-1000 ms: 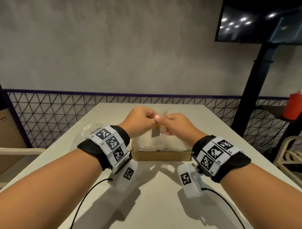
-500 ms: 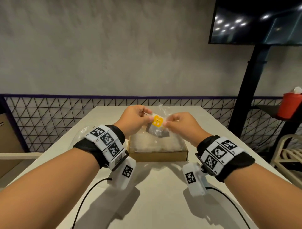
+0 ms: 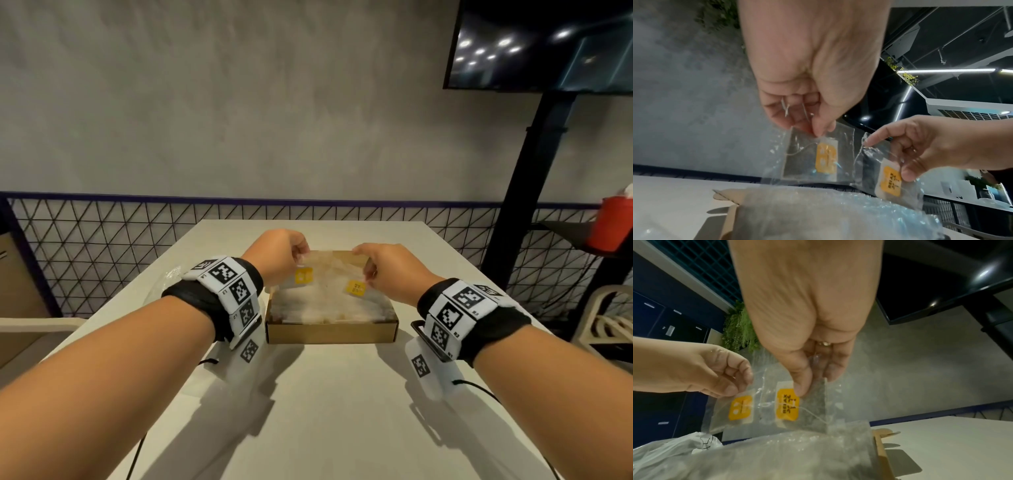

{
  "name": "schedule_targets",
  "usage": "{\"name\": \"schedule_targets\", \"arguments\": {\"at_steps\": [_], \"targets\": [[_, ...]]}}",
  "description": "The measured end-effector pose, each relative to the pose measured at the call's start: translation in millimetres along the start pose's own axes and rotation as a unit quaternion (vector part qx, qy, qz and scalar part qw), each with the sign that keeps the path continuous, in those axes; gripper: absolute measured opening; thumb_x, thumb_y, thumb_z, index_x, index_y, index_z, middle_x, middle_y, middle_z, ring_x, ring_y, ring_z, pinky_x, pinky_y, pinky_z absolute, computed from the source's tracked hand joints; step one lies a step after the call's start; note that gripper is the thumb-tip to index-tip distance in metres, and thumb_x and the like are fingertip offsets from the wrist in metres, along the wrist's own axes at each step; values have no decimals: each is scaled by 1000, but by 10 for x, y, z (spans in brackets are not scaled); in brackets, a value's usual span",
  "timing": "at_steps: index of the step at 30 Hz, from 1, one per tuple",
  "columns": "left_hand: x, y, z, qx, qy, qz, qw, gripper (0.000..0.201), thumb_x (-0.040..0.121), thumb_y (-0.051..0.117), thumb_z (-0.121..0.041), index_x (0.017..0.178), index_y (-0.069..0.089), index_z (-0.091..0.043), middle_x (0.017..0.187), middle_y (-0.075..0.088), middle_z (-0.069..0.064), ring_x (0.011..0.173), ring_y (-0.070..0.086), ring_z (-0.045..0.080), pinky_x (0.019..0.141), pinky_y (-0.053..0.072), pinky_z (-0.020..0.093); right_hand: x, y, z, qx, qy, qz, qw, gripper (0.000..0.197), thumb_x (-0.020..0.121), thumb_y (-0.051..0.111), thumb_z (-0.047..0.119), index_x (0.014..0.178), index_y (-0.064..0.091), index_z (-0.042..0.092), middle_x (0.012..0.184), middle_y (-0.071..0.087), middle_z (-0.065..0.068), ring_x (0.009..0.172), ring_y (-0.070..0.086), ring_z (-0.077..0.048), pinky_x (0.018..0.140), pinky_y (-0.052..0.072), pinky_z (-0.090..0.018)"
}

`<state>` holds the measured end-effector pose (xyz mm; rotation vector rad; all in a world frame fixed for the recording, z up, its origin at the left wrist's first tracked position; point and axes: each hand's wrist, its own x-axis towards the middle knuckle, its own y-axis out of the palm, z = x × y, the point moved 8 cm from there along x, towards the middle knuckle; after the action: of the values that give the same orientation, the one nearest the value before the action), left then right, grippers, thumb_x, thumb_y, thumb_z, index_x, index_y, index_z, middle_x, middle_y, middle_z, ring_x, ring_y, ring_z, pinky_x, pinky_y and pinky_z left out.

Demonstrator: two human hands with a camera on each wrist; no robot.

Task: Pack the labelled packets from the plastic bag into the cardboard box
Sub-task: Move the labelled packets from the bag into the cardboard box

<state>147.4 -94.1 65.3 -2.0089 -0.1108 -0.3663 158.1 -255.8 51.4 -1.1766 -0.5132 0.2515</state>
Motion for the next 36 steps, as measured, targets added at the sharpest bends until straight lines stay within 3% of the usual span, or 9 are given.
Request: {"name": "schedule_targets", "arguments": {"at_steps": [7,10,13,18,20,23,28,32,36], "targets": [[85,262,39,21,7,55,998,26,86,51,4,102,67,-10,94,62,2,83,55,14,71,41,20,170,201,76,-60,-31,51,996,38,85,50,-4,115,61,16,101,68,-3,94,62,-19,79,46,-25],[105,334,57,40,16,84,996,18,89,53,-4,100,67,-7,101,66,6,93,60,19,77,45,23,199,334,38,-88,-20,81,993,40,85,45,-6,113,63,16,103,67,-1,85,55,-14,71,39,-21],[140,262,89,12,10,63,998,21,86,55,1,101,68,-6,94,66,5,84,58,14,71,46,20,228,290,42,-82,-26,53,995,36,87,45,-4,110,64,15,104,67,-3,88,57,-17,72,41,-22],[93,388,66,35,15,139,990,26,84,54,4,100,70,-8,92,71,5,80,62,11,80,50,22,219,351,44,-64,-32,92,993,28,82,50,-6,91,69,12,81,63,0,78,54,-15,68,41,-23],[50,486,50,45,16,158,986,27,84,52,5,97,72,-9,93,73,6,81,63,12,82,52,23,185,419,41,-77,-27,103,991,26,79,53,-6,87,70,13,82,65,1,75,54,-14,67,42,-23],[7,580,43,23,3,173,985,30,84,46,7,95,71,-4,93,72,10,80,63,15,83,53,29,164,440,25,-79,-20,94,992,24,79,57,-4,84,72,12,90,70,0,79,60,-16,71,46,-23],[-14,568,92,17,-1,152,988,29,84,47,7,94,72,-5,94,72,10,77,61,13,80,52,25,170,403,-50,-69,-2,81,994,28,80,55,-5,85,74,15,93,71,0,87,63,-17,73,46,-22],[-80,632,126,54,10,177,983,28,85,49,7,100,70,-3,105,69,7,85,56,10,84,50,24,145,544,-120,-68,12,111,991,30,80,53,-6,81,74,16,94,70,0,88,64,-18,73,51,-25],[-84,649,157,61,-5,184,981,29,87,49,3,105,69,-8,109,67,5,91,58,14,85,49,26,134,552,-149,-48,29,112,992,29,84,52,-1,91,74,16,103,70,0,97,63,-18,78,49,-24]]}}
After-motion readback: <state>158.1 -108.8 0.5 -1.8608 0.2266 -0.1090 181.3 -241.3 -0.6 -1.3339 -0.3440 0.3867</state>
